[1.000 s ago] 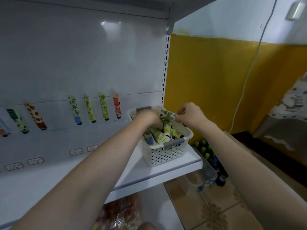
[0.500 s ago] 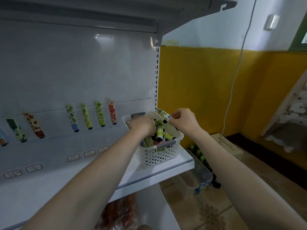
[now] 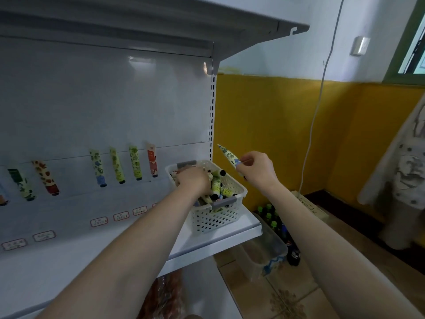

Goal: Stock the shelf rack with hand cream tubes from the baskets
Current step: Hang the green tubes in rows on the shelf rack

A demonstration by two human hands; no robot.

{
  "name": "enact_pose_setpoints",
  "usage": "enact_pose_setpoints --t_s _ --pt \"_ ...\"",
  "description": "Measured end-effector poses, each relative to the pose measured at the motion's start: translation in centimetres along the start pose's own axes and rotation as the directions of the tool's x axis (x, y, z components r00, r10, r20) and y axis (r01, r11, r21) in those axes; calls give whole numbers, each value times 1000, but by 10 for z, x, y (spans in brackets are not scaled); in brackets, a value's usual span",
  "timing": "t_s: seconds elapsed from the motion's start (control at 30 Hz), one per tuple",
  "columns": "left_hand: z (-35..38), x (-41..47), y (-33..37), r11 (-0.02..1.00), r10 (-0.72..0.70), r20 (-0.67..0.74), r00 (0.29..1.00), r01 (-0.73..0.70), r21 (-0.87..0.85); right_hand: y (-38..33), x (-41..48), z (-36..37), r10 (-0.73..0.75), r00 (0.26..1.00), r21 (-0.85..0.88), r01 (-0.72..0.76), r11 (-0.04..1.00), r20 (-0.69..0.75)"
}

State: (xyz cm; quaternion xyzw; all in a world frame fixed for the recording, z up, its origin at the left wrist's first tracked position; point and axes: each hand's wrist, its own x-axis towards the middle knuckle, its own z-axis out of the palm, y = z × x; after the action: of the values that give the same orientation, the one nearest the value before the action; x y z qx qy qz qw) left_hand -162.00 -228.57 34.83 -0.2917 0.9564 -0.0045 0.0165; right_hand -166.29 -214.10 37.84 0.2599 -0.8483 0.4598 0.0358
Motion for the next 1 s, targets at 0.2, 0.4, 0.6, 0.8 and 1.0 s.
enact_pose_setpoints --t_s 0.2,0.4,0.6,0.8,1.0 --pt "4 8 -7 983 -12 79 997 27 -183 0 -2 3 -23 1000 1 23 1000 5" --pt "18 9 -17 873 -107 -56 993 67 -484 -1 -7 8 -50 999 17 50 999 16" --pt "-14 -19 -30 373 -303 -331 894 -208 -904 -13 -18 10 -113 993 103 116 988 -39" --pt "-34 -88 -60 -67 -271 -317 909 -347 -936 -46 -50 14 -134 990 325 143 935 -50" --pt "-17 -165 -98 -298 -242 -210 947 -279 -913 -73 -120 31 -145 988 519 101 849 45"
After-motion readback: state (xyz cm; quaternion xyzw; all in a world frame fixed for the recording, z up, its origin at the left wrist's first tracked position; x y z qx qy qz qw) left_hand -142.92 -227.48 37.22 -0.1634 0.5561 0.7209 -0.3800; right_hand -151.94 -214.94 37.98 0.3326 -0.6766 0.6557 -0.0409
